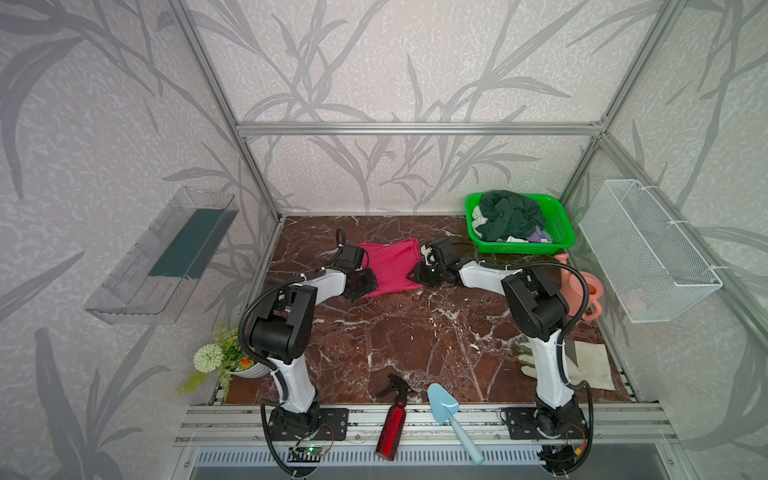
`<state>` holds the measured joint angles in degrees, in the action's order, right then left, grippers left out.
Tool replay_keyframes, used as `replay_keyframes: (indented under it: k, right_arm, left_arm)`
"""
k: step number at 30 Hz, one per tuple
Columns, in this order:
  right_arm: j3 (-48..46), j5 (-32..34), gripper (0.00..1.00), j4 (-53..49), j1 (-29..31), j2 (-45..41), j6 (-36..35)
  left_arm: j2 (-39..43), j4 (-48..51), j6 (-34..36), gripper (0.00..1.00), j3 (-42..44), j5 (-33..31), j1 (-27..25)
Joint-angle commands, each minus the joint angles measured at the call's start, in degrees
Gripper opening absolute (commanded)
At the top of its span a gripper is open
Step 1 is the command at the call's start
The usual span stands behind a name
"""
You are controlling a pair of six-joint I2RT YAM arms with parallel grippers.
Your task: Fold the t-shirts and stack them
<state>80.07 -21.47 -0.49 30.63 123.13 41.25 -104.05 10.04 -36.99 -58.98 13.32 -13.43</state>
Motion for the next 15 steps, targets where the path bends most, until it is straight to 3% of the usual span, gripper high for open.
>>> replay_keyframes:
  k: [1, 7, 15]
  right_arm:
    - [-2.8, 2.0, 0.36, -5.9, -1.1, -3.0, -1.6]
    - [-5.0, 2.0, 0.36, -6.1, -1.1, -7.9, -1.4]
    - [-12.4, 1.4, 0.36, -5.3, -0.2, -15.9, -0.8]
  left_arm:
    - [3.5, 4.9, 1.9, 0.27, 1.1, -2.2, 0.5]
    - [6.5, 7.6, 4.5, 0.36, -2.7, -1.3, 3.5]
    - [-3.8, 7.2, 6.7, 0.57, -12.9, 3.4, 9.4]
